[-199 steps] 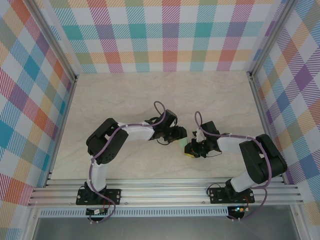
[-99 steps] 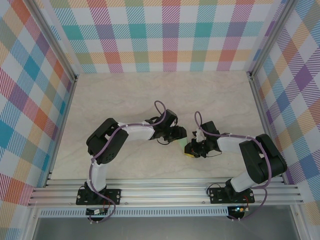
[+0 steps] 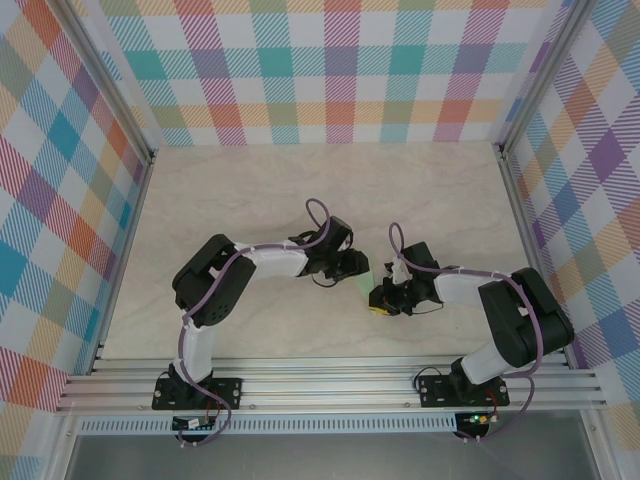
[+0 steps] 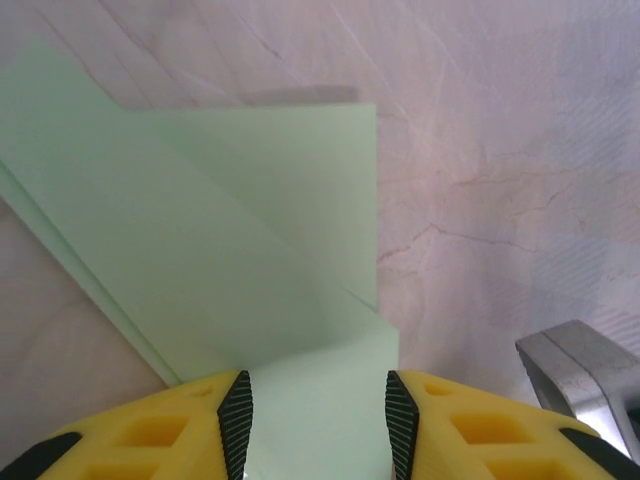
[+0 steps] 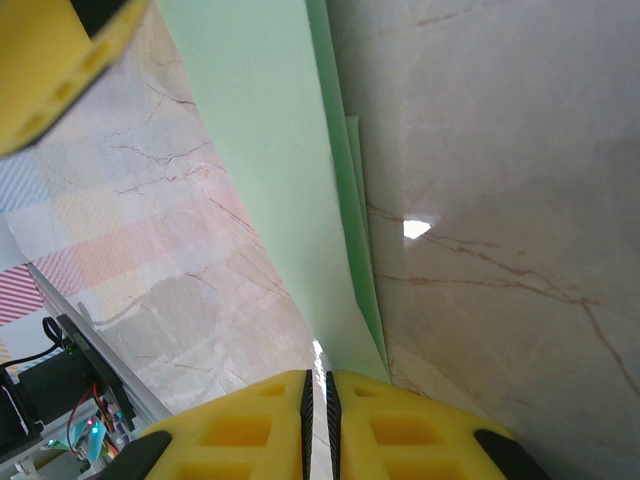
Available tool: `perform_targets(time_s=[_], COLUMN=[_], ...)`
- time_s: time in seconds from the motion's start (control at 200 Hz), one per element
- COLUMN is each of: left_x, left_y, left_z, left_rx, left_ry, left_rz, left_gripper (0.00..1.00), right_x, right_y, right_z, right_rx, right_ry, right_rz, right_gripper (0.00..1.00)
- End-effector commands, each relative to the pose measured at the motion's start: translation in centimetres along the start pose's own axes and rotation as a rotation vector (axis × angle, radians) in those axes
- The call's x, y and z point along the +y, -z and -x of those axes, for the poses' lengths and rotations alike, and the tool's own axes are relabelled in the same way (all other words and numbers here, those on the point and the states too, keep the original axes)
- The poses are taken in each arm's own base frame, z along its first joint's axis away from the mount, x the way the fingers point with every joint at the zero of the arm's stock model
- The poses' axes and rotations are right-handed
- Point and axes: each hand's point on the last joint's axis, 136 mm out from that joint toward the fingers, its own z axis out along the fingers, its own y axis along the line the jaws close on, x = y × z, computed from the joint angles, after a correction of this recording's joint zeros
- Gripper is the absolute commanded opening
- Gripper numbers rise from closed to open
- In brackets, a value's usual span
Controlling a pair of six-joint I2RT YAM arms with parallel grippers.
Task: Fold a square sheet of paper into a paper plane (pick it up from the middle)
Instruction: Fold the wing for the fifth time at the center of the table.
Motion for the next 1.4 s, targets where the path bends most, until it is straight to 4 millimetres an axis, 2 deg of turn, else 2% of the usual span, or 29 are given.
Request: perform_targets(time_s=[0.0,0.145,0.575,0.785,1.225,1.4], left_x=[1.6,2.4,2.5,1.1,-0.1,0.3], left_y=[-0.2,0.0,1.2,2.3,6.7,7.6], left_z=[1.8,2.6,6.4,6.9,5.6,3.1], left_rx=[-0.025,-0.032,-0.056,-0.066,-0.135,-0.14], left_ry=[-0.002,0.005,-0.04,-0.051,-0.02,0.025], left_rz=[0.049,0.056,0.098,0.059,-0.006,0.015], left_gripper=[0.43,0.44,0.46,0.48,0.51,0.54], right_x=[-2.5,-2.3,-1.9,-1.5,1.0,1.3], right_y=[-0.2,0.0,0.2,0.2,0.7,0.7], right_z=[-1.6,-1.6,-1.5,-1.3,0.0,0.4], right_rx=[0.032,0.028,0.026,0.023,0.015,0.016], right_ry=[-0.028,-0.024,-0.011,-0.008,0.035,0.042], right_rz=[-0.096,-0.096,-0.081,-0.071,-0.013,-0.009], right_gripper=[0.15,0.15,0.16,0.17,0.22,0.22])
